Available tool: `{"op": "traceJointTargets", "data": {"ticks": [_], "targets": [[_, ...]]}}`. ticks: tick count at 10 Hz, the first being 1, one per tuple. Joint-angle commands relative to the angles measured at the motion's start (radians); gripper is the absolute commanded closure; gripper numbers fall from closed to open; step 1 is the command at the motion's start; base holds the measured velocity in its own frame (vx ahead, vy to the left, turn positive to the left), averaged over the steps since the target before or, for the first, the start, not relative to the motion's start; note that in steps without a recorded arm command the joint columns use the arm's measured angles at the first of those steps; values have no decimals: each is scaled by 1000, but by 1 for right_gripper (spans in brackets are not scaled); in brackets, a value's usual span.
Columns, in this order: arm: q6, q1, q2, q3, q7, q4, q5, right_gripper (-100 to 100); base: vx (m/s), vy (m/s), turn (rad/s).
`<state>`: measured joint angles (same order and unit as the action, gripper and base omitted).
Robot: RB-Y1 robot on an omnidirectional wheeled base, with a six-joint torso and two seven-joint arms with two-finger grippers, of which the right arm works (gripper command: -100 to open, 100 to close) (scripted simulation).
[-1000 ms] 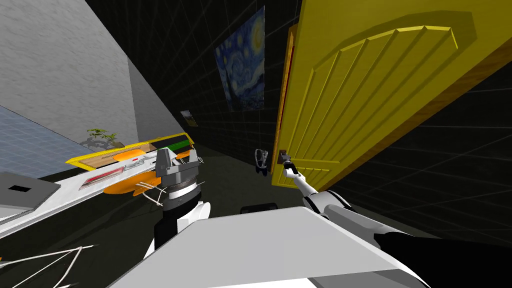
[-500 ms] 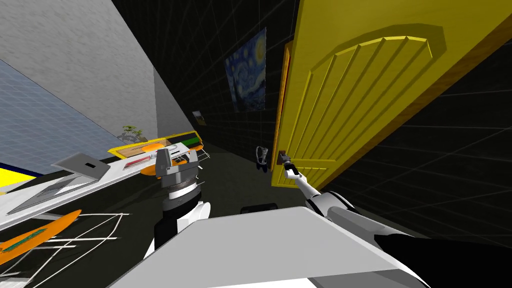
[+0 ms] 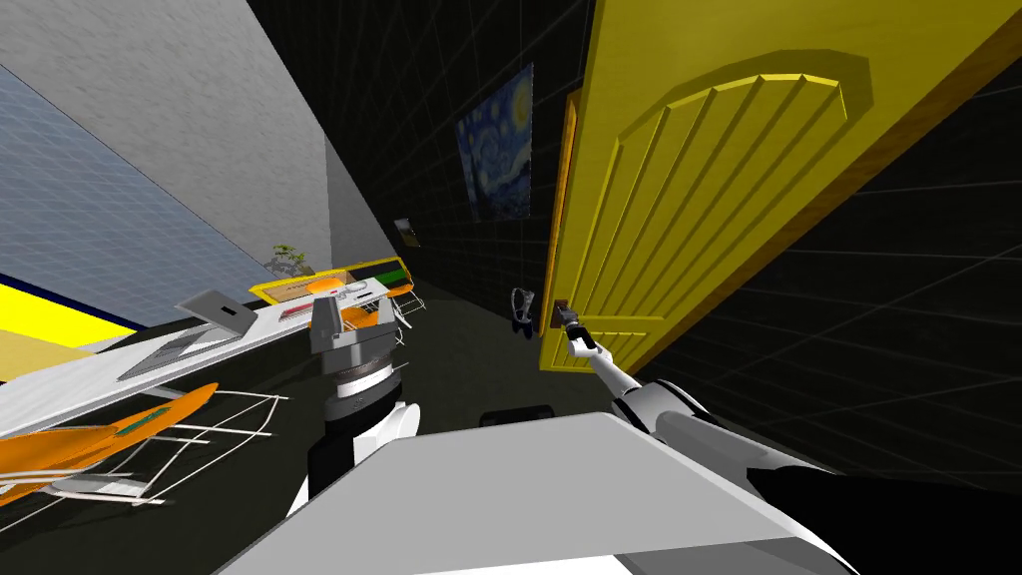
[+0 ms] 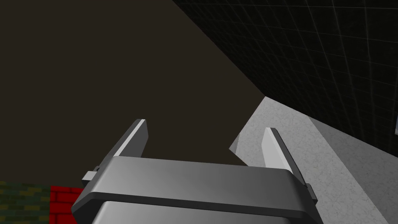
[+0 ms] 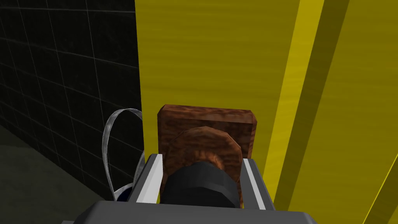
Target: Pull the door open
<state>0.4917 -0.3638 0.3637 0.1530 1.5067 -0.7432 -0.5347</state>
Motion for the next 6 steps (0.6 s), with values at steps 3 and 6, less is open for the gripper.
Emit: {"op": "traceJointTargets", "data": {"ticks": [3, 6], "targets": [[-12, 23, 16, 52, 42, -36, 13, 100, -254, -82, 93], [-10, 23, 20, 66, 51, -43, 17, 100, -159, -83, 58]]}}
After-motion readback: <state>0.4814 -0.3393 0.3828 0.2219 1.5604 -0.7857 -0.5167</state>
